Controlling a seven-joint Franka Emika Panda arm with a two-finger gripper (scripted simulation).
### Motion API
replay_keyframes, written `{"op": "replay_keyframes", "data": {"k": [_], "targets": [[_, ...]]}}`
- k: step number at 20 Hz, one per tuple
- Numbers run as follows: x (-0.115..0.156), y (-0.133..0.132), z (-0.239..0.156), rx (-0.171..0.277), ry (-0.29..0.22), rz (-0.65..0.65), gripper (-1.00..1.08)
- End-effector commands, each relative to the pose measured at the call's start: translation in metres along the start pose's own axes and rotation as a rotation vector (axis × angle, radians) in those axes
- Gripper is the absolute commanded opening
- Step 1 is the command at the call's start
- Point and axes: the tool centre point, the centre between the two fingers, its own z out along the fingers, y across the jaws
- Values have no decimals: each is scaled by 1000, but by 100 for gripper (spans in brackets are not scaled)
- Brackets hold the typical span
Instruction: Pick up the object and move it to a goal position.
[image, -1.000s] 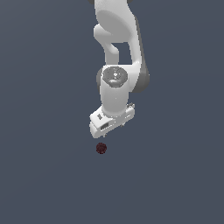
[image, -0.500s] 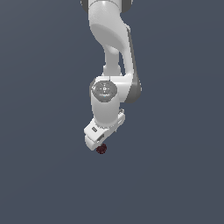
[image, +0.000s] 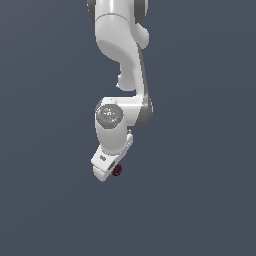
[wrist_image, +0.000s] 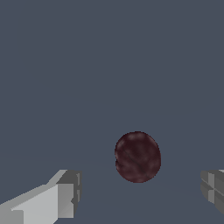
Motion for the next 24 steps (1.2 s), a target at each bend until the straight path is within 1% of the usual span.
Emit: {"op": "replay_keyframes", "data": {"k": [1, 7, 14, 24], "targets": [[-2, 4, 4, 0, 1, -33, 100], [-5, 10, 10, 0, 3, -74, 100], [-6, 10, 15, 0, 3, -75, 100], [-6, 9, 59, 0, 3, -79, 100]]}}
